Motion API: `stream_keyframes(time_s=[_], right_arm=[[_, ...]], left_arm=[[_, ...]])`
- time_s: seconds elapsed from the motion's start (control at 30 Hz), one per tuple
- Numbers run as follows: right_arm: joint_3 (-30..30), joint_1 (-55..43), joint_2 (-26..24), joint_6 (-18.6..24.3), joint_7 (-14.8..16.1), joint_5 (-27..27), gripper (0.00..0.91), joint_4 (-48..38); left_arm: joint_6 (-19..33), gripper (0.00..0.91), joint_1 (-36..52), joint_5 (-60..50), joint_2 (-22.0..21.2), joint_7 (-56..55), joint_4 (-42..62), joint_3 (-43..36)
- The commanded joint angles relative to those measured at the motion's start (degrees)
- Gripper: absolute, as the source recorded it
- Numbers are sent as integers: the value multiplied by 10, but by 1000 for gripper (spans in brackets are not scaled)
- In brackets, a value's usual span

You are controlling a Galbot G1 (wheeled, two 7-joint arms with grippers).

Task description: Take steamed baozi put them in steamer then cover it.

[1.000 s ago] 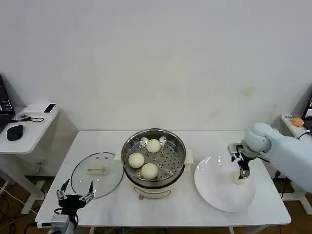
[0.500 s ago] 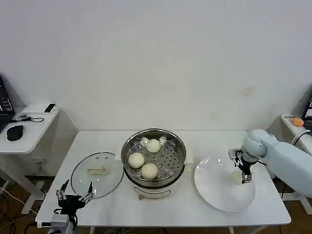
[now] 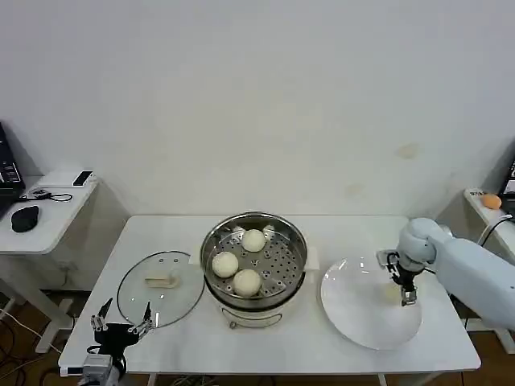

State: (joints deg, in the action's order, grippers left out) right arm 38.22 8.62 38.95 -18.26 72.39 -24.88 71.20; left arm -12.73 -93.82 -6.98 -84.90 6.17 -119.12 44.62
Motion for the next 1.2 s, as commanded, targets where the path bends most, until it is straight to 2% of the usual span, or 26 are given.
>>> stream_keyframes(time_s=[0.03,0.37,0.4,0.43,0.57,0.77,1.2], right_arm=[[-4,5,11,2,-2,-11,907,-18],[-4,6,25,4,-5,-16,907,-31],[-3,5,25,4,-5,-17,856,-32],[-2,5,25,4,-6,-17,685,-33],[-3,5,26,3,-6,-15,595,-33],[-4,3,24,3,-9,-11,554,-32],[-28,-6,11,-7,-18,21,554,-13]], left_arm=[[0,907,1,0,0,0,3,-1],[0,907,3,0,1,0,11,3],[1,907,3,0,1,0,12,2],[1,907,4,0,1,0,12,2],[1,907,5,0,0,-1,14,0],[1,907,6,0,0,-1,15,0],[2,907,7,0,0,-1,15,-4]])
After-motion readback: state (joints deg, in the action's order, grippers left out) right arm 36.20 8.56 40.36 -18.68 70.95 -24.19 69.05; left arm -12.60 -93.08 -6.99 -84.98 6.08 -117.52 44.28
